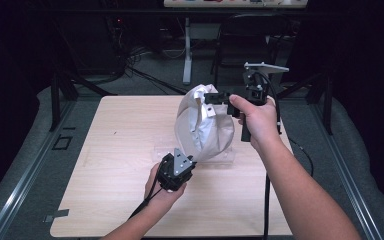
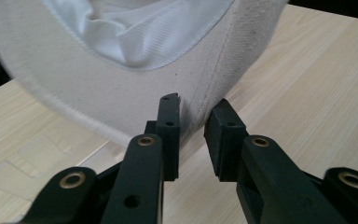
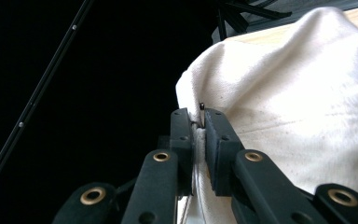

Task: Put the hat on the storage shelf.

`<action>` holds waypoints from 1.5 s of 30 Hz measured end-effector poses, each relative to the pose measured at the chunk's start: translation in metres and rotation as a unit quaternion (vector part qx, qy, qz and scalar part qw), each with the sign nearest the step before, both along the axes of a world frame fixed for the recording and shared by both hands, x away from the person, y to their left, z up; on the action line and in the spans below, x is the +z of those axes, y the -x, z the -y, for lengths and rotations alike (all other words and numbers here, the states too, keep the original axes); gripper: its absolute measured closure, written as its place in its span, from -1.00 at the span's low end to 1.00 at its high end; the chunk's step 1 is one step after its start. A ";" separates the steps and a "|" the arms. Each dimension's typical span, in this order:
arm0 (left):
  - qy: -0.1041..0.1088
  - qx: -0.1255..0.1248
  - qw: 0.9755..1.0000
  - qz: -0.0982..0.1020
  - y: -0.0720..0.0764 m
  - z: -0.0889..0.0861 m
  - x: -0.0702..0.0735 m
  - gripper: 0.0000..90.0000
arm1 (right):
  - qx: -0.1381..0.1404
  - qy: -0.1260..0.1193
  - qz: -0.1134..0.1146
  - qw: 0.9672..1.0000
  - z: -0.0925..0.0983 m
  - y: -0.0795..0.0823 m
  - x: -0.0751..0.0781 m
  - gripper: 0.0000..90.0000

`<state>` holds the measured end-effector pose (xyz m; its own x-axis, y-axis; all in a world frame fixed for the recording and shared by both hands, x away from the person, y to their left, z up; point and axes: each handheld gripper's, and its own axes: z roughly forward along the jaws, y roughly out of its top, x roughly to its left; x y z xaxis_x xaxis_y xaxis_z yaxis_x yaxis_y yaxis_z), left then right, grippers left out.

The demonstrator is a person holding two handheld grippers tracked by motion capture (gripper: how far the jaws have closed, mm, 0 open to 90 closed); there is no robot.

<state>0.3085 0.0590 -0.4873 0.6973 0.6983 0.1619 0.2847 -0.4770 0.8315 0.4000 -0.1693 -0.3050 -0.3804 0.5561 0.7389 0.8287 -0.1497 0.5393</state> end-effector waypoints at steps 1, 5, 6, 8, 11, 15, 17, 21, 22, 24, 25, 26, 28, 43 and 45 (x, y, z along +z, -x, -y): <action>0.000 0.000 1.000 0.001 -0.001 -0.002 0.001 0.75 | 0.001 0.001 0.000 1.000 0.000 0.000 0.000 0.84; 0.014 -0.011 1.000 -0.003 -0.007 -0.010 0.003 0.82 | 0.000 0.000 0.002 1.000 -0.002 0.000 0.002 0.84; 0.021 -0.013 1.000 -0.006 -0.010 -0.012 0.003 0.83 | 0.002 0.000 0.001 1.000 -0.003 0.000 0.002 0.84; 0.034 -0.016 0.999 -0.014 -0.015 -0.016 0.004 0.85 | 0.003 -0.001 0.002 1.000 -0.004 0.000 0.002 0.84; 0.057 -0.028 0.998 -0.028 -0.023 -0.023 0.003 0.85 | 0.005 0.001 0.003 1.000 -0.006 -0.001 0.001 0.84; 0.079 -0.041 0.996 -0.032 -0.032 -0.028 0.001 0.87 | 0.003 -0.001 0.000 1.000 -0.007 -0.003 -0.002 0.84; 0.083 -0.043 0.995 -0.036 -0.035 -0.029 0.000 0.87 | 0.003 0.000 0.000 1.000 -0.007 -0.004 -0.003 0.84; 0.089 -0.057 0.994 -0.037 -0.042 -0.028 -0.005 0.88 | 0.000 0.003 -0.001 1.000 -0.006 -0.007 -0.006 0.84; 0.088 -0.058 0.994 -0.036 -0.043 -0.028 -0.006 0.88 | -0.001 0.003 -0.002 1.000 -0.006 -0.008 -0.007 0.84; 0.087 -0.059 0.994 -0.040 -0.045 -0.027 -0.008 0.88 | -0.003 0.003 -0.004 1.000 -0.007 -0.009 -0.009 0.84; 0.091 -0.058 0.993 -0.043 -0.045 -0.027 -0.009 0.88 | -0.003 0.003 -0.007 1.000 -0.006 -0.010 -0.011 0.84; 0.093 -0.060 0.993 -0.045 -0.046 -0.027 -0.010 0.88 | -0.003 0.005 -0.008 1.000 -0.006 -0.010 -0.012 0.84; 0.090 -0.060 0.993 -0.046 -0.048 -0.027 -0.012 0.88 | -0.005 0.006 -0.009 1.000 -0.006 -0.012 -0.015 0.84; 0.095 -0.047 0.992 -0.071 -0.051 -0.036 -0.020 0.89 | -0.001 0.006 -0.021 1.000 -0.012 -0.017 -0.028 0.84; 0.086 -0.037 0.993 -0.073 -0.048 -0.035 -0.021 0.90 | 0.000 0.006 -0.022 1.000 -0.014 -0.017 -0.030 0.84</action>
